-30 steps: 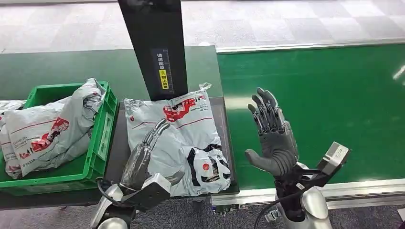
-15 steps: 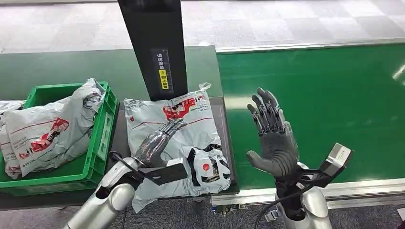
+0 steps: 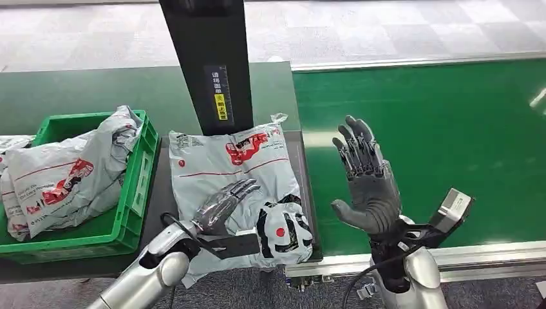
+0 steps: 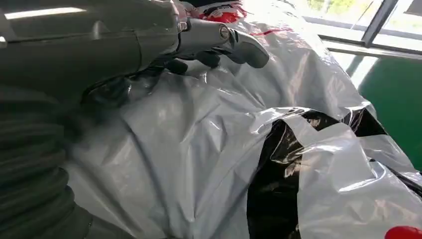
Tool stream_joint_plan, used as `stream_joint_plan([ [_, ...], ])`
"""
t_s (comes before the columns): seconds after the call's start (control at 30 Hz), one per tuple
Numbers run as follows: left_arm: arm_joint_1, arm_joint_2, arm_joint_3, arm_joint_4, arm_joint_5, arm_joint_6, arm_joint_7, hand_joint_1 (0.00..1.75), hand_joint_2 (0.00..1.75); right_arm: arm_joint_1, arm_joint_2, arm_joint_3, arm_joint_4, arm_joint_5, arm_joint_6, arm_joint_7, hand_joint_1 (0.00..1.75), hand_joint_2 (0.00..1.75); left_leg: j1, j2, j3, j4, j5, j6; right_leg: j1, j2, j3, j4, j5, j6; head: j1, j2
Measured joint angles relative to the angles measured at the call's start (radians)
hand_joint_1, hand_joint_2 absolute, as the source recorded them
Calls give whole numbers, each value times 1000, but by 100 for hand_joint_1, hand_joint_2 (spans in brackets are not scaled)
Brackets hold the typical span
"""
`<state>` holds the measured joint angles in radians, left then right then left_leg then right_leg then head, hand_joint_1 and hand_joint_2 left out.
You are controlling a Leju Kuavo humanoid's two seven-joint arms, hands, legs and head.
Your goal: Moved the parcel from conveyor to table for the left to box.
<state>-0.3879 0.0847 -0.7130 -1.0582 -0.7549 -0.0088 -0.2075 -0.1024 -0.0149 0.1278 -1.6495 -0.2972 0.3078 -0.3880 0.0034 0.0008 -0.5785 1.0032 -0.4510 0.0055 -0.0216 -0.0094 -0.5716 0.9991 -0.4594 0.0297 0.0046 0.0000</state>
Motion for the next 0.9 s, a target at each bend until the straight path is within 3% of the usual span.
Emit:
stream_joint_plan([
  [0.2,-7,1,-13,30,4,12,-13,0,175,-5,0,0,8,-1,-2,0,0,175,0,0,0,0,0,0,0,0,0,0,0,0,0,0],
  [0.23,-8,1,-15,33,6,15,-15,162,175,-8,0,0,11,-1,-2,0,0,175,0,0,0,0,0,0,0,0,0,0,0,0,0,0],
  [0.27,-11,1,-18,38,6,20,-18,175,175,-13,0,1,15,-1,-2,0,0,175,0,0,0,0,0,0,0,0,0,0,0,0,0,0],
  [0.9,-37,26,-49,52,23,68,-29,175,175,-35,0,10,58,-16,9,-6,0,175,0,0,1,0,0,0,0,0,1,0,0,0,0,0],
])
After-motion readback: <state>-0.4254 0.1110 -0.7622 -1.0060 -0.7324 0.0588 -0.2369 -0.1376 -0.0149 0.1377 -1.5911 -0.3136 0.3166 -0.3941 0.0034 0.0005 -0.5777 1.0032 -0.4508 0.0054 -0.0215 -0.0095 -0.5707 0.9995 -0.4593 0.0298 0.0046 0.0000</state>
